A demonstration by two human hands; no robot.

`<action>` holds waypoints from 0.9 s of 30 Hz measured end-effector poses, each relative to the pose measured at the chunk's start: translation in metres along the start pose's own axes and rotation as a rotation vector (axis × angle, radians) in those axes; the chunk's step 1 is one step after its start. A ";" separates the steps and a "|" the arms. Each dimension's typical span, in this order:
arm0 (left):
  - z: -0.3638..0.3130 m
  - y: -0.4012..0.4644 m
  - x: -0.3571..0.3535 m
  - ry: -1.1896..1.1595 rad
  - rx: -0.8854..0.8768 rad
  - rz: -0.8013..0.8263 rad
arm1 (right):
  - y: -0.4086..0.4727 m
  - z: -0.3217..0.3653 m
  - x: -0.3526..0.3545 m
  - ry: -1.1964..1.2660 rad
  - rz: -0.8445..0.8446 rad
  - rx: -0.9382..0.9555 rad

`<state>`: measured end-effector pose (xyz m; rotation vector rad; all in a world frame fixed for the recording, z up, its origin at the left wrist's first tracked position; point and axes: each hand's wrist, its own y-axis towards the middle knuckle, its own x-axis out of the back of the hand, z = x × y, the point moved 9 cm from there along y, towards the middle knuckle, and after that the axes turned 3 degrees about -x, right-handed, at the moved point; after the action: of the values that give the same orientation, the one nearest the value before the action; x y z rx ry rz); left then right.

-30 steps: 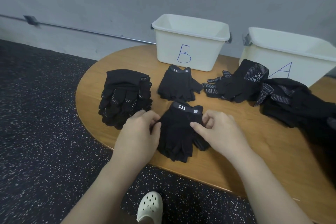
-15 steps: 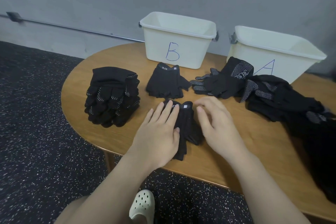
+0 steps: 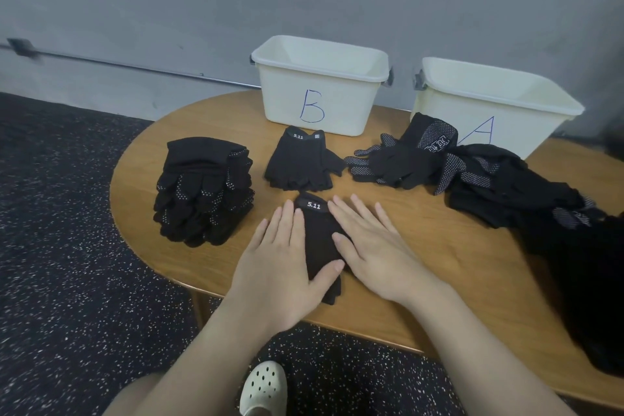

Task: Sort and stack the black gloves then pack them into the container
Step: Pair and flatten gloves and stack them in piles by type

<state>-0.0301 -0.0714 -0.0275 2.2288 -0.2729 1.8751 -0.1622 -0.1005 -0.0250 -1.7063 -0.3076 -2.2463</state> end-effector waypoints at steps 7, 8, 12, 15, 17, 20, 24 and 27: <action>0.011 -0.012 0.018 -0.307 0.053 -0.057 | -0.009 -0.002 0.005 0.076 -0.027 -0.054; 0.016 -0.008 0.024 -0.370 0.063 -0.099 | -0.010 -0.003 0.007 0.102 -0.033 -0.068; 0.028 0.015 0.036 -0.466 0.124 -0.206 | -0.014 -0.010 0.021 0.224 -0.111 -0.124; 0.017 0.028 0.036 -0.467 0.124 -0.217 | -0.016 -0.013 0.029 0.274 -0.175 -0.155; 0.010 0.032 0.036 -0.434 0.132 -0.232 | -0.018 -0.018 0.035 0.270 -0.227 -0.169; 0.007 0.037 0.031 -0.372 0.177 -0.199 | -0.021 -0.031 0.041 0.279 -0.299 -0.203; 0.015 0.040 0.020 -0.370 0.265 -0.110 | -0.025 -0.040 0.040 0.378 -0.346 -0.217; 0.013 0.038 0.024 -0.416 0.271 -0.117 | -0.026 -0.043 0.036 0.368 -0.311 -0.262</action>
<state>-0.0245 -0.1116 -0.0043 2.7409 0.0536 1.4473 -0.2191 -0.0955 -0.0015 -1.3893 -0.2103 -2.8812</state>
